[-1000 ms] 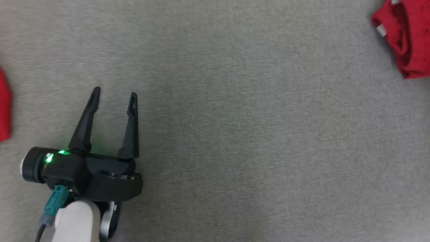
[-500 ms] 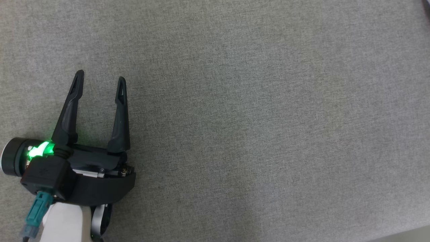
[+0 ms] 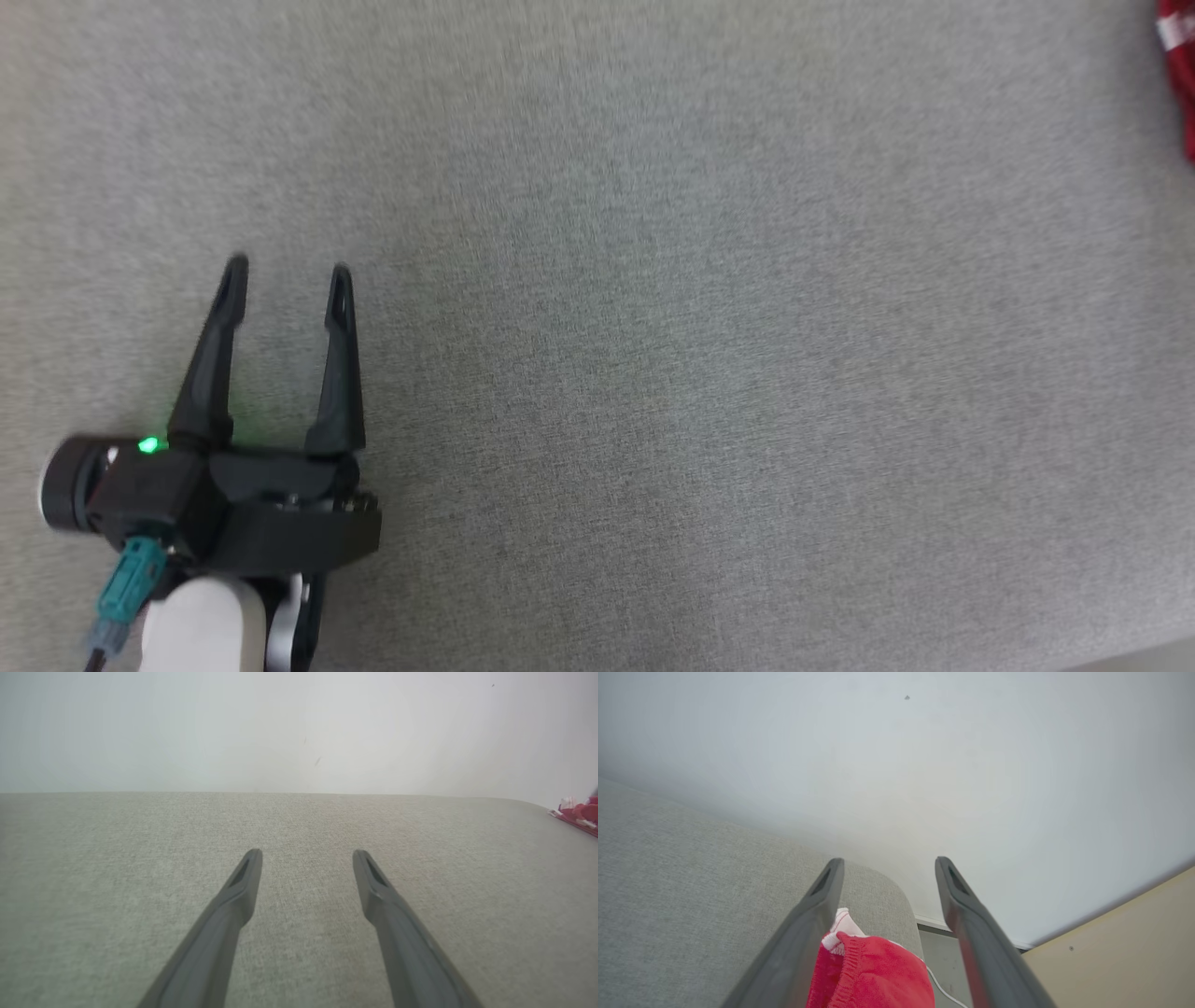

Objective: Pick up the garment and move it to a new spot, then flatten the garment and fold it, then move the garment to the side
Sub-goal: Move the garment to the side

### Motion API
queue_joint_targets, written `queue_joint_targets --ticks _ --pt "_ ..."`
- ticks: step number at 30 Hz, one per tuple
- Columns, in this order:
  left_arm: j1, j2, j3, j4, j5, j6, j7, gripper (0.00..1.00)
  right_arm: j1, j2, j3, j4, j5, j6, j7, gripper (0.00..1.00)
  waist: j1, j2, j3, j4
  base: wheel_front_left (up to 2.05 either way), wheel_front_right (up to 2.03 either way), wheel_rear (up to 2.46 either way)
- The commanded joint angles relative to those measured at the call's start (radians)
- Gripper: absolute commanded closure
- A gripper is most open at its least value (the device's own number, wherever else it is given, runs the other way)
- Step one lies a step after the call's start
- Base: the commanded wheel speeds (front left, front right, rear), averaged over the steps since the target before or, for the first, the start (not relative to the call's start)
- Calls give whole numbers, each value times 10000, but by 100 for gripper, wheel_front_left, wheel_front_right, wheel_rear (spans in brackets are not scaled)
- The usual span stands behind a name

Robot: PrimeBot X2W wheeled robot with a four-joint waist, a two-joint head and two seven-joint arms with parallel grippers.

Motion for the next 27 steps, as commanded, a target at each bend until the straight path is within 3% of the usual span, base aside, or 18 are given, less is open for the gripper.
queue_joint_targets --ticks 1,8,18,27 --pt "341 3 62 152 -149 50 52 0 112 57 -15 -93 -56 -28 -59 0 -2 -2 -607 98 0 0 0" --pt "1148 -108 429 203 -351 187 29 0 1264 1181 -271 -1348 -509 -28 -183 0 -2 -2 -2039 442 0 0 0" --pt "2168 -152 875 328 -457 83 29 0 4653 2895 -1966 -3454 -1142 -28 -169 0 -2 -2 -3652 1300 0 0 0" --pt "2597 -192 908 679 -520 -70 29 0 7410 4271 -3282 -4381 -1458 -28 -169 0 -2 -2 -4479 1734 0 0 0"
